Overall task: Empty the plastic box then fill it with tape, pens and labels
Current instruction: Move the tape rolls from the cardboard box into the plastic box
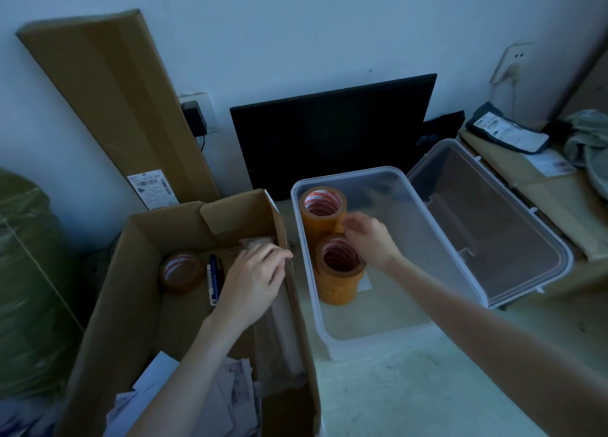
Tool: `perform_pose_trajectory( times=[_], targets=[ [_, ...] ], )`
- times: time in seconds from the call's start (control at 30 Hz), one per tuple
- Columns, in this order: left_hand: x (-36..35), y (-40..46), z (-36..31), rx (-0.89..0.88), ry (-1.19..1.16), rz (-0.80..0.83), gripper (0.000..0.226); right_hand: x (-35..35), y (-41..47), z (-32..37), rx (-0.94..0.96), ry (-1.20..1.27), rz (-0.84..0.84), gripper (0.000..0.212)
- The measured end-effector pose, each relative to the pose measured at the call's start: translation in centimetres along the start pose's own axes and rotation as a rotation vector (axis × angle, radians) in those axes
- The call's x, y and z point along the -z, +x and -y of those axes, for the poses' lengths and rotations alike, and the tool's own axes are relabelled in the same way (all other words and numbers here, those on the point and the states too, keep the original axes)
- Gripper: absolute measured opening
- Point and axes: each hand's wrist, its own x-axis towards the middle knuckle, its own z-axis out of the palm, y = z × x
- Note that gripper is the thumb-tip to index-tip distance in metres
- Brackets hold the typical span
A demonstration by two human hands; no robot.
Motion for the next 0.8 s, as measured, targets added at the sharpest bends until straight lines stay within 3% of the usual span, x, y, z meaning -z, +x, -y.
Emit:
perform_pose_trajectory(
  times=[0.27,0.53,0.8],
  targets=[
    [1.8,-0.8,3.7,0.153,0.004,-0.038,0.020,-1.8,-0.2,4.0,0.204,0.138,0.008,0.011],
    [2.9,-3.0,9.7,0.417,0.035,-0.062,0.023,-6.2,0.3,7.7,0.291,0.180,0.170,0.015],
    [1.2,-4.8,16.2,0.643,0.227,0.102,0.034,-10.2,1.5,9.3,0.282,0.187,0.250,0.015]
  ],
)
